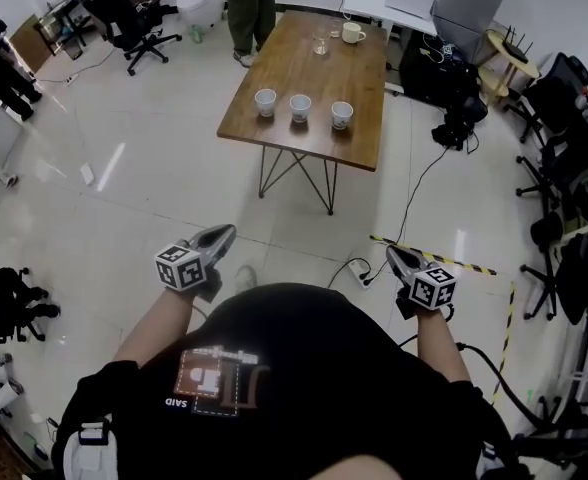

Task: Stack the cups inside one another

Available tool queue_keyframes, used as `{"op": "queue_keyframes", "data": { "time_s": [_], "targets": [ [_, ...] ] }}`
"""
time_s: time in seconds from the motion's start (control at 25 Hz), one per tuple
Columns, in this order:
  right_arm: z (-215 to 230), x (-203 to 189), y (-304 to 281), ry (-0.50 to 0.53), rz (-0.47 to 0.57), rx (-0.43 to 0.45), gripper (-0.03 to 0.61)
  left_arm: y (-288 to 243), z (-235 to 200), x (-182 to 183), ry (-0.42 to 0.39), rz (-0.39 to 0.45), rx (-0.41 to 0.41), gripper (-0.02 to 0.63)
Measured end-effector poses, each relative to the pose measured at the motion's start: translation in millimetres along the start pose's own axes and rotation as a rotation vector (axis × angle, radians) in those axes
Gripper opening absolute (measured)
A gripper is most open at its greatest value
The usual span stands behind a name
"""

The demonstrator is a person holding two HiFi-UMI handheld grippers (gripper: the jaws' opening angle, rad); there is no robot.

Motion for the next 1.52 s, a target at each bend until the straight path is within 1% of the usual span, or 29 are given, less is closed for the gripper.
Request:
{"op": "queue_keyframes", "data": {
  "time_s": [0.16,0.36,0.52,0.68,0.84,0.96,1.16,1.36,1.52],
  "targets": [
    [-15,31,-51,0.0,0.011,-0.045,0.014,-11,-59,30,-0.016,-0.031,-0.052,0.002],
    [-36,70,-111,-0.078,0.058,-0.119,0.014,-25,-133,89,-0.03,-0.096,-0.121,0.002],
    [-46,93,-148,-0.135,0.082,-0.159,0.014,-36,-185,137,-0.037,-0.113,-0.133,0.002],
    [-45,103,-169,-0.133,0.04,-0.168,0.014,-53,-212,161,-0.02,-0.094,-0.135,0.002],
    [-19,109,-181,-0.157,0.042,-0.178,0.014,-75,-219,166,-0.001,-0.095,-0.127,0.002],
    [12,114,-190,-0.155,0.048,-0.154,0.014,-93,-214,169,-0.008,-0.092,-0.108,0.002],
    [83,126,-217,-0.152,0.051,-0.071,0.014,-125,-205,187,-0.023,-0.039,-0.008,0.002],
    [149,160,-237,-0.062,0.006,0.044,0.014,-159,-176,197,0.0,0.017,0.088,0.002],
    [195,172,-242,-0.033,-0.01,0.096,0.014,-193,-151,195,0.033,0.035,0.121,0.002]
  ]
}}
Point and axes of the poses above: the fingertips, and each gripper's own axes: y backward along the fingers, z to its right, x out of its top, the point moved 10 cm from there along y, backward along the fingers, and after that the axes turned 8 degrees about y, right-handed, at the moved point
